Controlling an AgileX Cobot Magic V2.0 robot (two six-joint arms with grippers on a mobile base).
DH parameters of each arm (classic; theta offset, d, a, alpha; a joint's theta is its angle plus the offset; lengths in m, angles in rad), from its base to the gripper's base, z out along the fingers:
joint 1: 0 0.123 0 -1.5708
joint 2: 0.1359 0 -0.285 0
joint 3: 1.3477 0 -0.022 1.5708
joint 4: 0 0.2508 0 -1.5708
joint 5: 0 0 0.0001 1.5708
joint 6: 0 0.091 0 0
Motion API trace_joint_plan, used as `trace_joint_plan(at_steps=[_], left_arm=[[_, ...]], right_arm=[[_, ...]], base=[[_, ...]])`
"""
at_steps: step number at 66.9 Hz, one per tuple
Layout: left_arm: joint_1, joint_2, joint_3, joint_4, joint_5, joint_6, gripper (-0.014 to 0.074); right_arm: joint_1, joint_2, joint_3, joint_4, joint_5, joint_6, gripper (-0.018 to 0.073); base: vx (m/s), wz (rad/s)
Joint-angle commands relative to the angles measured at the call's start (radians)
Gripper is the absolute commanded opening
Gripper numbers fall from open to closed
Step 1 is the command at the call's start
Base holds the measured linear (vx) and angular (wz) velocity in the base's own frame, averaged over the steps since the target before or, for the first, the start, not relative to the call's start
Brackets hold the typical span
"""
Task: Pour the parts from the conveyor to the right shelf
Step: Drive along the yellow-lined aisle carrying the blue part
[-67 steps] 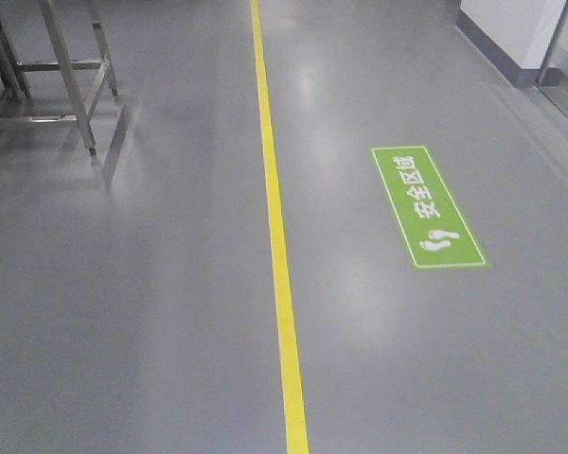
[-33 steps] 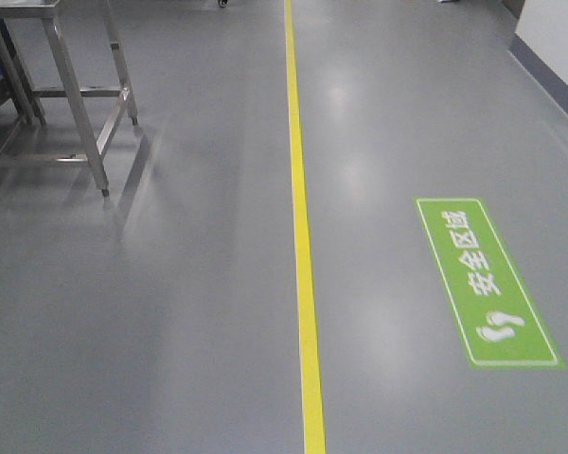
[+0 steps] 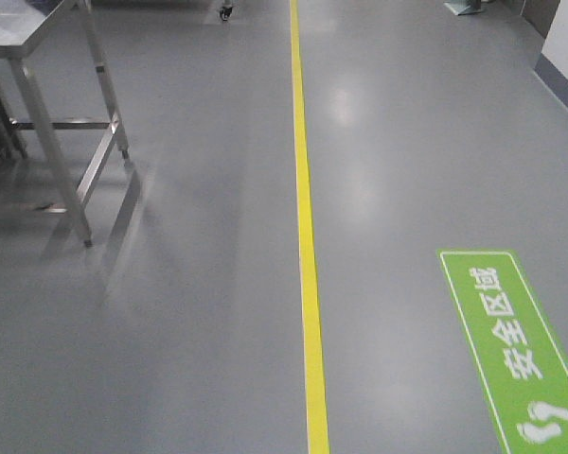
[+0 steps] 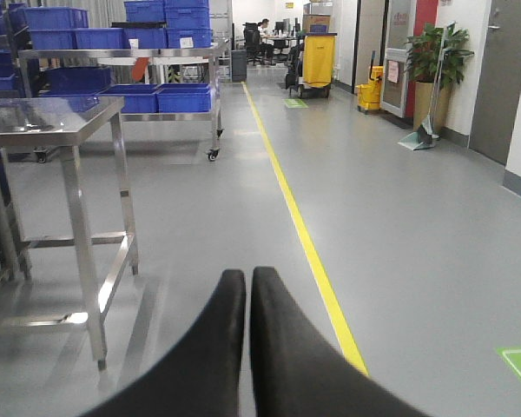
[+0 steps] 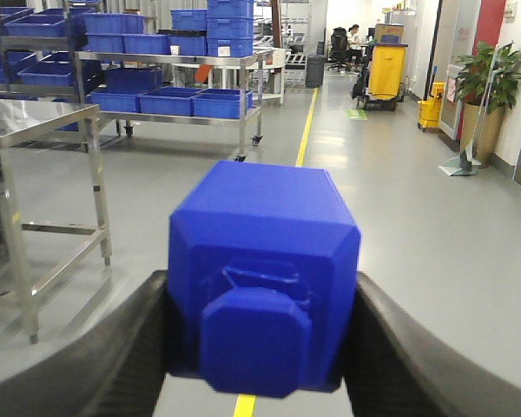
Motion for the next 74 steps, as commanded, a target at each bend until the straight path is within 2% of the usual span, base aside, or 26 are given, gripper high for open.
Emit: trace_joint_plan(at_steps=[1, 74], left_arm=[[-0.006, -0.012, -0.019, -0.006, -0.079, -0.008, -0.0006], [-0.006, -0.012, -0.019, -0.006, -0.079, -0.008, -0.0006]], right_arm=[[-0.004, 0.017, -0.027, -0.016, -0.08, -0.007, -0.0005], [-0.004, 0.017, -0.027, -0.016, -0.08, -0.007, -0.0005]], base=[[0.73, -0.06], [0.72, -0.03]])
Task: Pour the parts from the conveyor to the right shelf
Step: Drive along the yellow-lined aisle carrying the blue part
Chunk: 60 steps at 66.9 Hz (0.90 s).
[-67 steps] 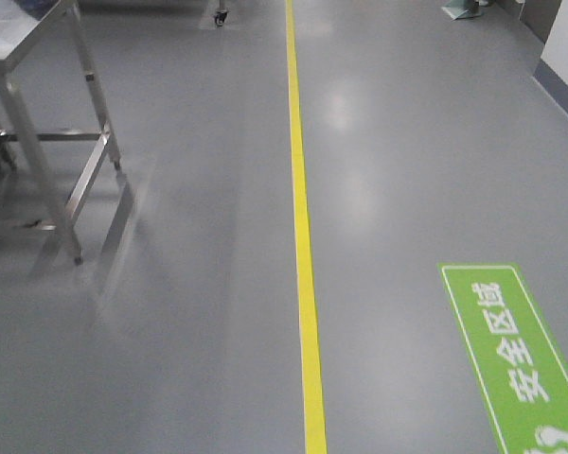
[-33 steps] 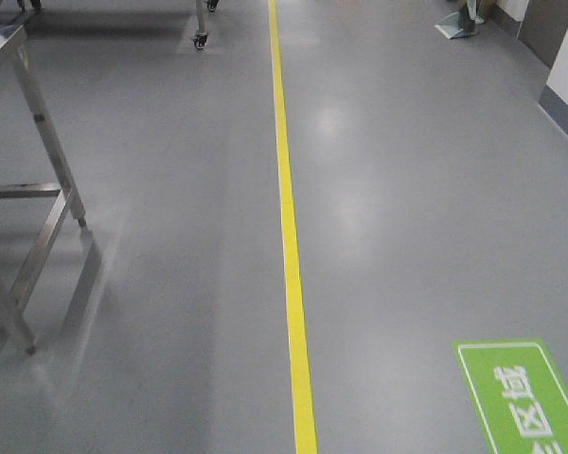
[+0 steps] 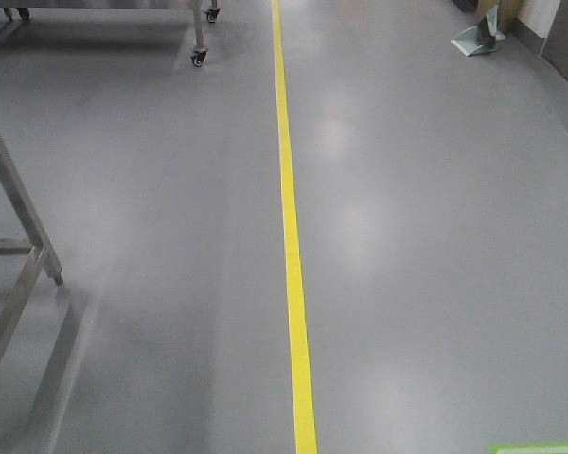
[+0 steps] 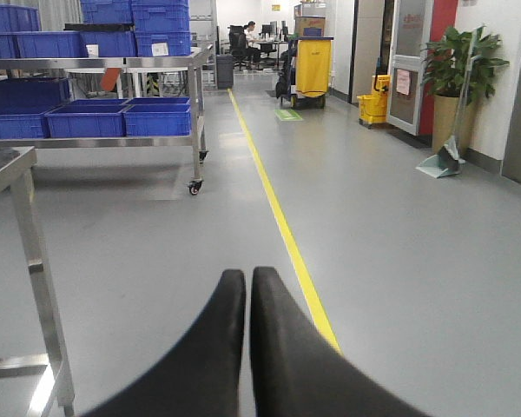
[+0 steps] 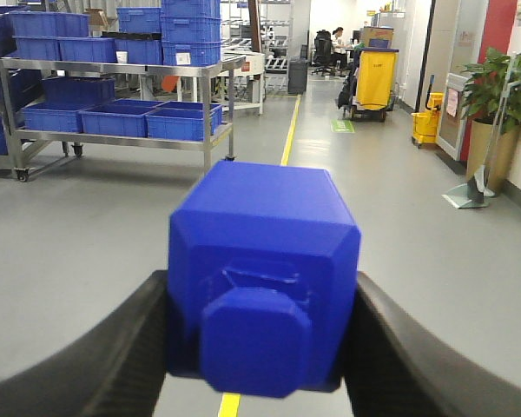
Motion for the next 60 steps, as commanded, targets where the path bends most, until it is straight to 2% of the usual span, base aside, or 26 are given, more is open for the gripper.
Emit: trace_joint_plan(at_steps=[1, 60], left_arm=[[-0.006, -0.012, -0.019, -0.006, -0.079, -0.008, -0.0006], [-0.006, -0.012, -0.019, -0.006, -0.079, -0.008, -0.0006]], right_arm=[[-0.004, 0.017, -0.027, -0.016, -0.079, -0.007, -0.0005], [-0.004, 0.017, -0.027, -0.016, -0.079, -0.007, -0.0005]], base=[[0.7, 0.05], [0.72, -0.03]])
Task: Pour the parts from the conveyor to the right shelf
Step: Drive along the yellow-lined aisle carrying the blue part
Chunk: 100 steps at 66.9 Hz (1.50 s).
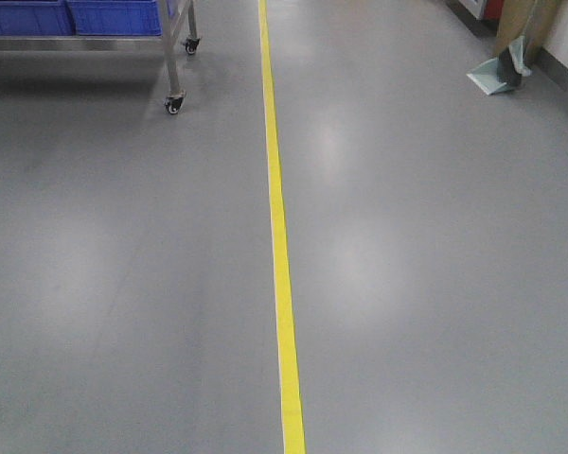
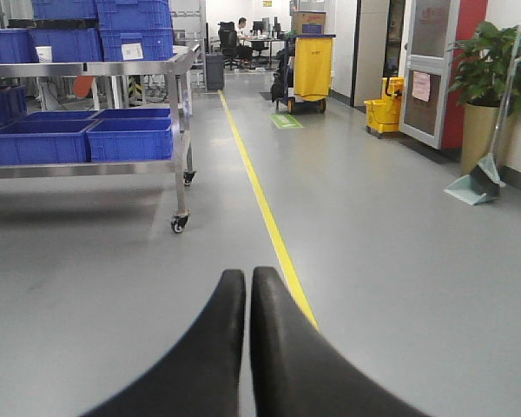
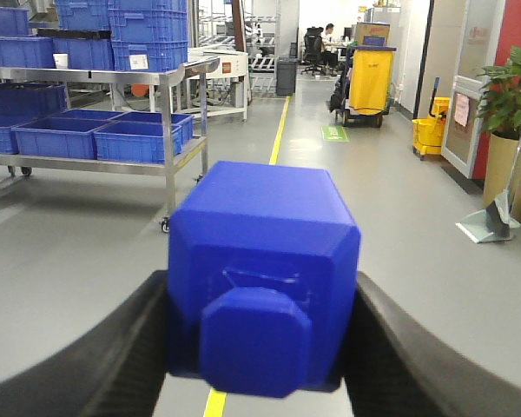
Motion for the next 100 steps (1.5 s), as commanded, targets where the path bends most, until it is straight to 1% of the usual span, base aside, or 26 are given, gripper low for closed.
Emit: trace_joint_plan(at_steps=[1, 48, 100], left_arm=[[-0.006, -0.012, -0.019, -0.006, -0.079, -0.008, -0.0006], [-0.006, -0.012, -0.019, -0.006, -0.079, -0.008, -0.0006], [-0.006, -0.012, -0.019, -0.006, -0.079, -0.008, -0.0006]], right_arm=[[-0.004, 0.017, -0.027, -0.016, -0.079, -0.007, -0.0005], [-0.004, 0.017, -0.027, -0.016, -0.079, -0.007, -0.0005], [-0.004, 0.017, -0.027, -0.016, -0.079, -0.007, -0.0005]], base=[[0.72, 0.05], [0.73, 0.12], [0.69, 0.0]])
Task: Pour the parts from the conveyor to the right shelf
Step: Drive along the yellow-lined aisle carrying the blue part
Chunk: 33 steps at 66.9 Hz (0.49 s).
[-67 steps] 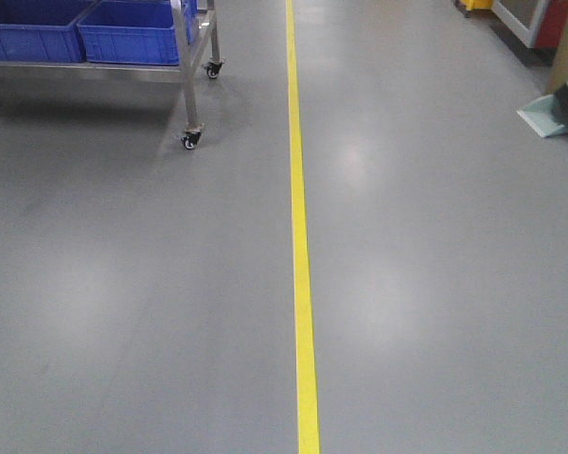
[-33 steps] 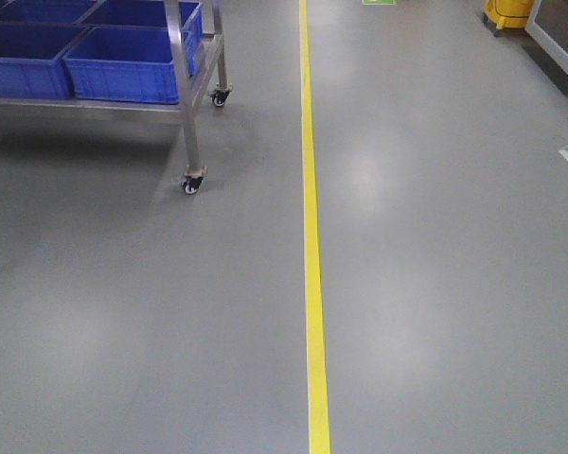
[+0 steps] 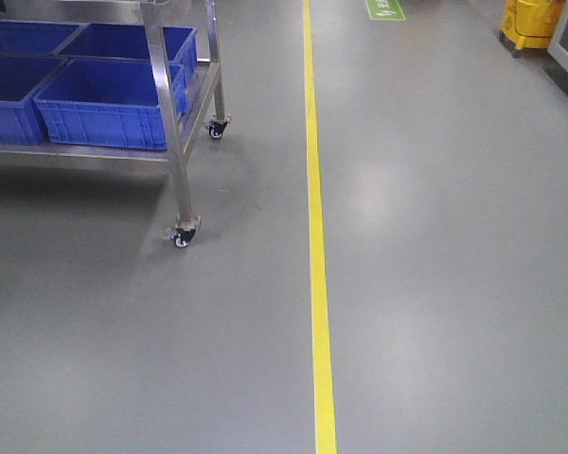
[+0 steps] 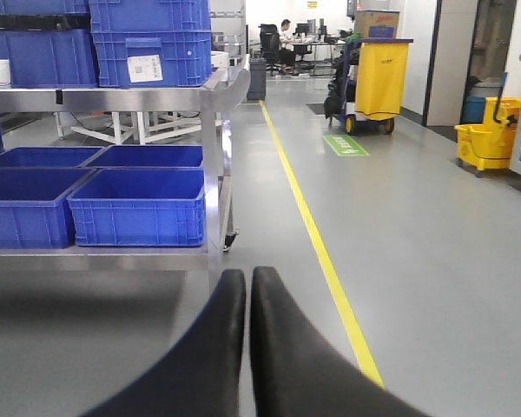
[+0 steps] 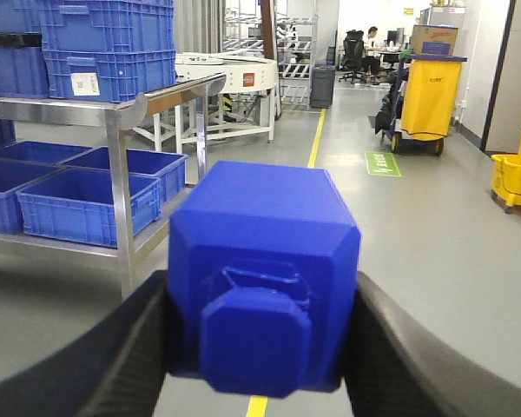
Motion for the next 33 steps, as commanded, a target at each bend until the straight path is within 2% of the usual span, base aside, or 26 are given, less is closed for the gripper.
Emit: trace_joint_plan(at_steps=[1, 33], left_arm=[[-0.006, -0.012, -0.019, -0.006, -0.079, -0.008, -0.0006], [-0.006, -0.012, -0.019, -0.006, -0.079, -0.008, -0.0006]], right_arm=[[-0.004, 0.017, -0.027, -0.016, -0.08, -0.007, -0.0005], [-0.004, 0.017, -0.027, -0.016, -0.08, -0.007, -0.0005]], base=[[0.67, 0.1], [0.64, 0.09]])
